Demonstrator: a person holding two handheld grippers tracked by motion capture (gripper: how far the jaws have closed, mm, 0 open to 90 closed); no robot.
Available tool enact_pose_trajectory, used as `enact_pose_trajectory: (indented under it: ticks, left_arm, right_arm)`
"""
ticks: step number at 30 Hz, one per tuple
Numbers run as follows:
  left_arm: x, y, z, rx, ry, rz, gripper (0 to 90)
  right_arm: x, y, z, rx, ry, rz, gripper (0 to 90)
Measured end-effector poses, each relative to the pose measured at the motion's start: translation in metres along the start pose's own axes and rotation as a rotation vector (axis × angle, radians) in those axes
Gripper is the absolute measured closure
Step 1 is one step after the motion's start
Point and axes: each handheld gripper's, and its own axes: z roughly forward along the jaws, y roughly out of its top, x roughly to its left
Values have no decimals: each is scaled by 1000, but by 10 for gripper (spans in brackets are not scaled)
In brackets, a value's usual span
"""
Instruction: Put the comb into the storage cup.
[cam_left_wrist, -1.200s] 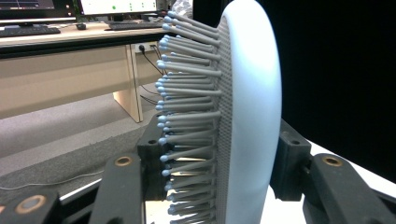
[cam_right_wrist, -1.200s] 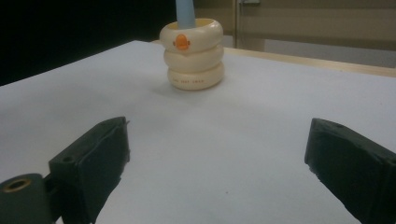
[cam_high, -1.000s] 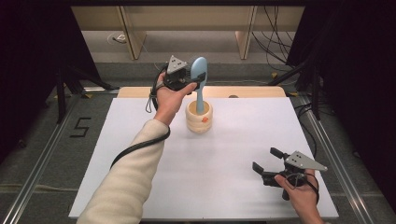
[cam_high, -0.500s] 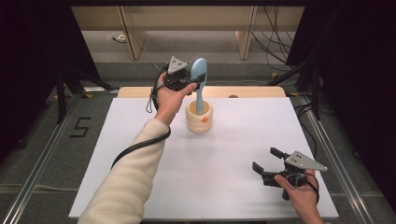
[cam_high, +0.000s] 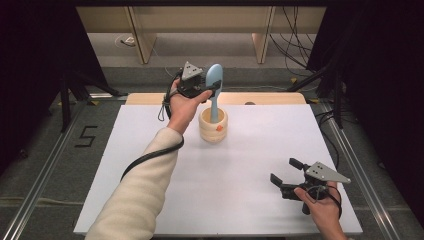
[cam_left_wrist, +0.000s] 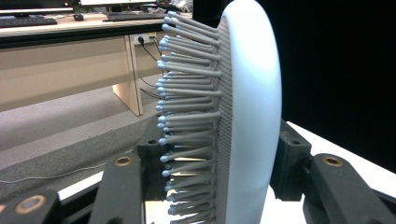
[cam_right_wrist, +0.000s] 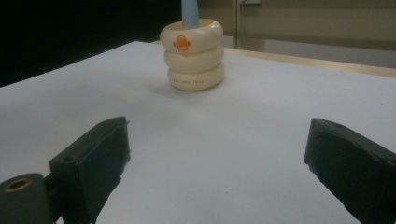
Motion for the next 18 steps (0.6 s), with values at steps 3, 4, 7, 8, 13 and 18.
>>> enact_pose_trajectory:
  ticks: [3, 4, 7, 8, 13, 18]
  left_arm:
    - [0, 0, 0, -1, -4, 1, 492]
    - [0, 0, 0, 0, -6, 1, 492]
    - [0, -1, 0, -4, -6, -3, 492]
    - [0, -2, 0, -5, -7, -6, 492]
    - [2, -5, 1, 5, -3, -2, 492]
    - [1, -7, 3, 8, -6, -4, 492]
  right_arm:
    - [0, 0, 0, 2, 0, -1, 77]
    - [0, 0, 1, 1, 0, 0, 77]
    - [0, -1, 1, 4, 2, -2, 77]
    - [0, 0, 1, 5, 1, -2, 77]
    - [0, -1, 1, 4, 1, -1, 77]
    - [0, 0, 0, 6, 1, -3, 77]
